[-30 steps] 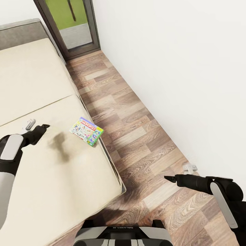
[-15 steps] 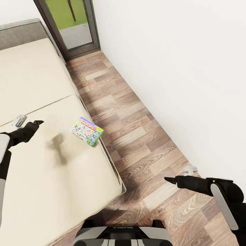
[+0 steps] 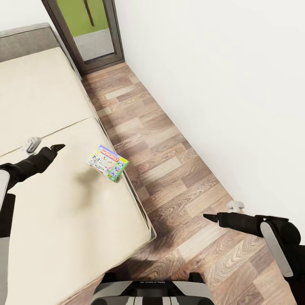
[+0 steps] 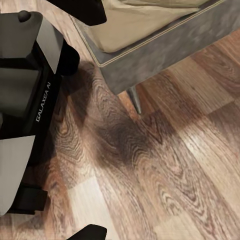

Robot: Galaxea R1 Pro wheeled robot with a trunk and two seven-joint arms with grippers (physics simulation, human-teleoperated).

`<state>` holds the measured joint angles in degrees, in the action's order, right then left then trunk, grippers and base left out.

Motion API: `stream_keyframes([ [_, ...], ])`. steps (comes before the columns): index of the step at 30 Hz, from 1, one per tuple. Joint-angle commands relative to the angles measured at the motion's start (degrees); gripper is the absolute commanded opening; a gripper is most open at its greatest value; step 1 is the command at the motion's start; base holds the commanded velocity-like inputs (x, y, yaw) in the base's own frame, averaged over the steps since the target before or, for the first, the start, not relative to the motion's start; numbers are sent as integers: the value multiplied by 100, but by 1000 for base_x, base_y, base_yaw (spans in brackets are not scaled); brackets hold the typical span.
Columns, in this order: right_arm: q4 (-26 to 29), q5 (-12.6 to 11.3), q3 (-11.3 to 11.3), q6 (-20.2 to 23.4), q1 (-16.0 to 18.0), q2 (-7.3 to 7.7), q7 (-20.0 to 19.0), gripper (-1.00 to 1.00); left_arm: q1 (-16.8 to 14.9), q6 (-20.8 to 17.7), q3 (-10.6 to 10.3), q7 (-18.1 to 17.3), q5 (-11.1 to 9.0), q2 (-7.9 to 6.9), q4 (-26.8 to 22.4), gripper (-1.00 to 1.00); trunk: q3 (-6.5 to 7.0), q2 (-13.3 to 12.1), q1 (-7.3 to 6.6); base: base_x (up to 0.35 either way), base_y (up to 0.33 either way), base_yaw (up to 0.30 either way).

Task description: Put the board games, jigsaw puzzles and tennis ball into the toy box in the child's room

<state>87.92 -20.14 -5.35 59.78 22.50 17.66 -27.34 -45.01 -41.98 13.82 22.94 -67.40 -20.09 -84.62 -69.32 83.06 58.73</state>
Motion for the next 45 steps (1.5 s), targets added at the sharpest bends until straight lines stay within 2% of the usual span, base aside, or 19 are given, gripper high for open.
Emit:
stream_keyframes([
  [1,-54,-35,-10,22,59,-5,-84,100,64,-48,-55,100,-101,99,-156,100,-3,2,0,0,0,0],
  [2,-54,-35,-10,22,59,-5,-84,100,64,-48,-55,100,-101,99,-156,100,-3,2,0,0,0,0],
  [4,-275,-267,-10,22,206,-13,-139,100,196,-92,-206,168,-163,290,-374,100,-3,2,0,0,0,0],
  [5,-275,-267,-10,22,206,-13,-139,100,196,-92,-206,168,-163,290,-374,100,-3,2,0,0,0,0],
  [6,-441,-403,-10,22,307,-17,-164,100,255,-108,-309,193,-185,382,-449,100,-3,2,0,0,0,0],
  [7,-441,-403,-10,22,307,-17,-164,100,255,-108,-309,193,-185,382,-449,100,-3,2,0,0,0,0],
  [9,-870,-684,-8,22,570,-27,-202,100,346,-124,-574,236,-216,574,-557,100,-3,2,0,0,0,0],
  [10,-870,-684,-8,22,570,-27,-202,100,346,-124,-574,236,-216,574,-557,100,-3,2,0,0,0,0],
  [12,-1417,-943,1,-30,882,-30,-235,100,409,-118,-877,286,-230,773,-626,100,-3,2,0,0,0,0],
  [16,-1318,-1002,-97,-124,980,-112,-333,100,500,-127,-779,383,-242,675,-528,100,-3,2,0,0,0,0],
  [22,-1281,-1002,-138,-161,1093,-112,-353,100,500,-127,-585,395,-242,493,-505,100,-3,2,0,0,0,0],
  [45,-1281,-1002,-138,-161,1093,-112,-353,100,500,-127,-570,395,-242,493,-505,100,-3,2,0,0,0,0],
])
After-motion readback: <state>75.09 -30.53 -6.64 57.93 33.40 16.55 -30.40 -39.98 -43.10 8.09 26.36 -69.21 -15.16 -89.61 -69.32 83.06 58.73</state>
